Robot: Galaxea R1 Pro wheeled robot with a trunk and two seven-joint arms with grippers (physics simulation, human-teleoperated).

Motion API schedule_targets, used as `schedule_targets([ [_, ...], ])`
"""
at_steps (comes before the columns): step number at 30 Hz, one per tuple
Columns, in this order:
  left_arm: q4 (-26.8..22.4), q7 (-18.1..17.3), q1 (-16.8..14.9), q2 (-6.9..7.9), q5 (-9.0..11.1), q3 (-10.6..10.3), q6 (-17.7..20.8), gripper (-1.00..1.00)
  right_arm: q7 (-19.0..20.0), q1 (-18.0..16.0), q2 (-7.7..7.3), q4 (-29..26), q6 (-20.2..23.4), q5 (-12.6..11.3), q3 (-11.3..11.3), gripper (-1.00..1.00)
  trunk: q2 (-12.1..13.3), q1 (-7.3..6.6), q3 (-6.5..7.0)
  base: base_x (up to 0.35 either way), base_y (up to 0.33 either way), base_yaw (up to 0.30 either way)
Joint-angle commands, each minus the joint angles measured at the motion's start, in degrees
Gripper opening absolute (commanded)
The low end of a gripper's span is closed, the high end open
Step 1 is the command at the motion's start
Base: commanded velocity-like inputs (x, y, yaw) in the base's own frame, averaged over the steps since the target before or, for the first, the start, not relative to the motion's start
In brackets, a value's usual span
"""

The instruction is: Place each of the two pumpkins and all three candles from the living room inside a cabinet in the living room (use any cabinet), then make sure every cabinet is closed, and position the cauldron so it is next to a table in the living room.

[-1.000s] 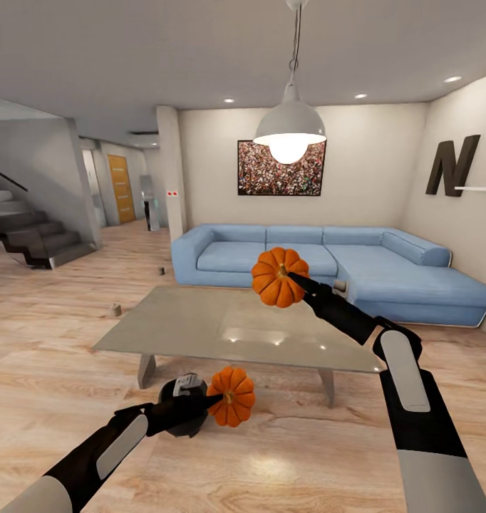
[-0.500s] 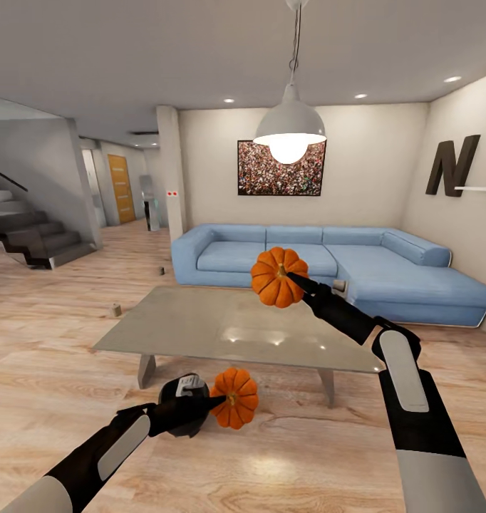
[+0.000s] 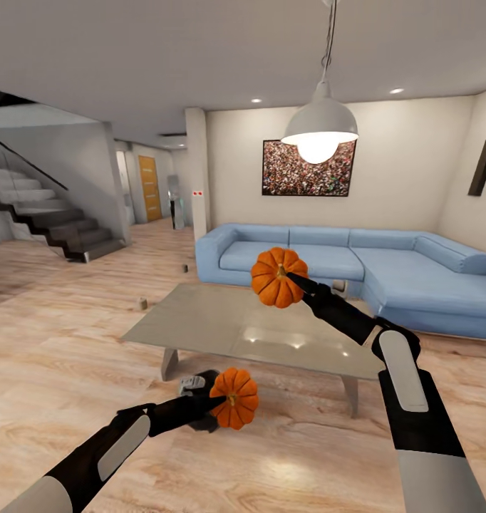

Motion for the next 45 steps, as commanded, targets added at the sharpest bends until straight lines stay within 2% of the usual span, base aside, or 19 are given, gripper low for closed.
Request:
schedule_targets([
  [1,0.0,0.1,-0.1,0.03,0.7,-0.1,0.3,-1.00,0.2,0.0,0.01,0.0,0.3,-0.1,-0.1,-1.00,0.0,0.00,-0.06,0.000,0.000,0.289],
  [28,0.0,0.1,-0.1,0.03,0.7,-0.1,0.3,-1.00,0.2,0.0,-0.20,-0.1,-0.7,-0.1,0.0,-1.00,0.0,0.00,-0.06,0.000,0.000,0.285],
  [45,0.0,0.1,-0.1,0.03,0.7,-0.1,0.3,-1.00,0.2,0.0,-0.10,-0.2,-0.7,-0.1,0.0,-1.00,0.0,0.00,-0.06,0.000,0.000,0.025],
])
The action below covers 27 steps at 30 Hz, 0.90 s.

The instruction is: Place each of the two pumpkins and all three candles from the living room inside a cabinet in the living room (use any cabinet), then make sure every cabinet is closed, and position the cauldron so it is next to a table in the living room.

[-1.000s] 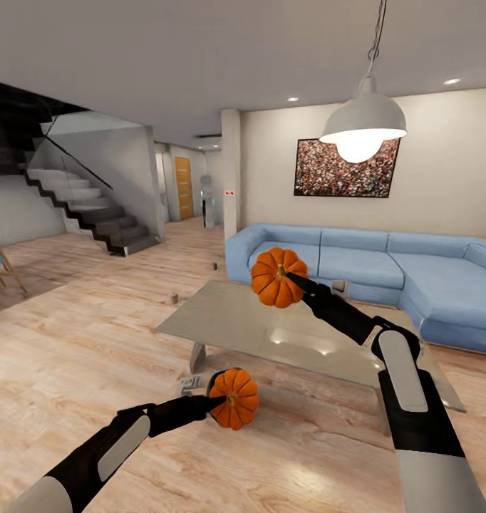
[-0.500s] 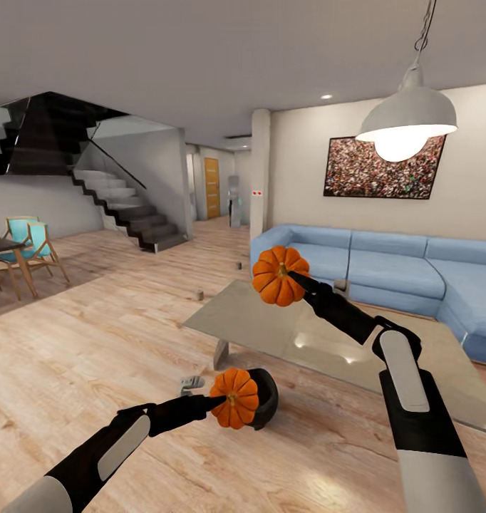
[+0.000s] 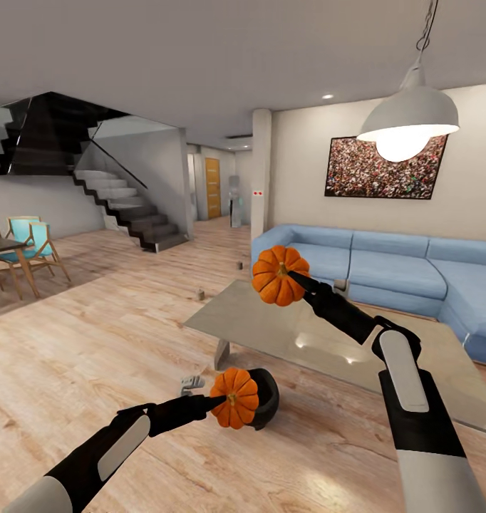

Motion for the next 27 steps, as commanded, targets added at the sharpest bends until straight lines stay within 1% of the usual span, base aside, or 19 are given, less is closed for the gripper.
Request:
schedule_targets([
  [1,0.0,0.1,-0.1,0.05,0.6,-0.1,0.3,-1.00,0.2,0.0,0.02,0.0,0.3,0.1,-0.1,-1.00,0.0,0.00,-0.06,0.000,0.000,0.172],
  [18,0.0,0.1,-0.1,-0.04,0.6,-0.2,0.3,-1.00,0.2,0.0,0.03,-0.1,0.3,0.1,0.0,-1.00,0.0,0.00,-0.06,-0.001,0.000,0.276],
  [27,0.0,0.1,-0.1,-0.04,0.6,-0.2,0.3,-1.00,0.3,0.0,-0.06,-0.2,0.3,0.1,0.1,-1.00,0.0,0.00,-0.06,-0.087,0.000,0.288],
])
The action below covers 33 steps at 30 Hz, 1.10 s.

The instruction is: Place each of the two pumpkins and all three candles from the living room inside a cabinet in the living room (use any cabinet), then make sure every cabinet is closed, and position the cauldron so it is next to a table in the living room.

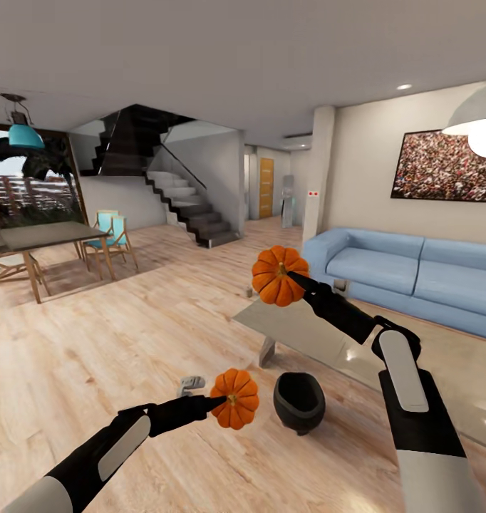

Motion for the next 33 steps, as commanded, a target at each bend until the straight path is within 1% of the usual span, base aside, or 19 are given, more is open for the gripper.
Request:
schedule_targets([
  [1,0.0,0.1,-0.1,0.03,0.9,-0.1,0.4,-1.00,0.2,0.0,0.04,0.0,0.4,-0.4,-0.1,-1.00,0.0,-0.01,-0.06,-0.012,0.000,0.288],
  [13,0.0,0.1,-0.1,0.03,0.9,-0.1,0.4,-1.00,0.2,0.0,-0.01,-0.2,0.4,-0.3,0.0,-1.00,0.0,-0.01,-0.06,-0.002,-0.012,0.288],
  [20,0.0,0.1,-0.1,0.03,0.9,-0.1,0.4,-1.00,0.2,0.0,0.07,-0.2,0.4,-0.3,0.1,-1.00,0.0,-0.01,-0.06,0.001,-0.245,0.288],
  [24,0.0,0.1,-0.1,0.03,0.9,0.0,0.4,-1.00,0.2,0.0,0.04,-0.2,0.4,-0.3,0.1,-1.00,0.0,-0.01,-0.06,0.098,-0.265,0.288],
  [25,0.0,0.1,-0.1,0.03,0.9,0.0,0.4,-1.00,0.1,0.0,0.06,-0.2,0.4,0.0,0.1,-1.00,0.0,-0.01,-0.06,0.198,-0.212,0.288],
  [29,0.0,0.1,-0.1,0.03,0.9,0.0,0.4,-1.00,0.1,0.0,0.10,-0.3,0.4,2.8,0.2,-1.00,0.0,-0.01,-0.06,0.262,-0.148,0.288],
  [33,0.0,0.1,-0.1,0.03,0.9,0.0,0.4,-1.00,0.1,0.0,0.10,-0.3,0.4,3.7,0.2,-1.00,0.0,-0.01,-0.06,0.259,-0.167,0.288],
])
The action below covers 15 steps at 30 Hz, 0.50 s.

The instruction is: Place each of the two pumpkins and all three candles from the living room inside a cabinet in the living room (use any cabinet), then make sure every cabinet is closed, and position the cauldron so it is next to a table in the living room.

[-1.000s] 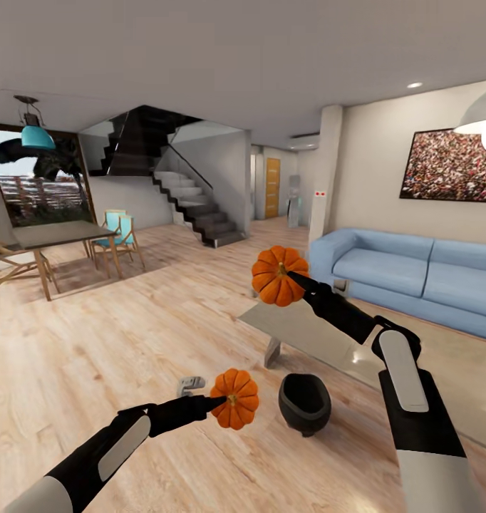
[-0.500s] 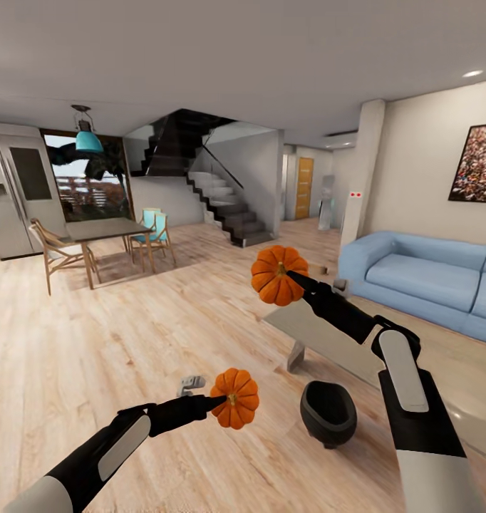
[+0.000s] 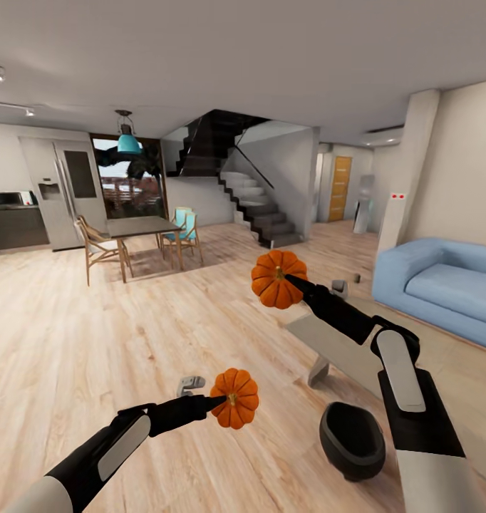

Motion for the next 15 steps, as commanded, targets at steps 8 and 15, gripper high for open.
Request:
schedule_targets([
  [8,0.0,0.0,-0.1,0.03,0.7,-0.1,0.3,-1.00,0.2,0.0,0.00,0.0,0.3,0.0,-0.1,-1.00,0.0,0.02,-0.06,0.155,-0.134,0.288],
  [15,0.0,0.0,-0.1,0.03,0.7,-0.1,0.3,-1.00,0.2,0.0,0.00,0.0,0.3,0.0,-0.1,-1.00,0.0,0.02,-0.06,0.008,-0.009,0.288],
])
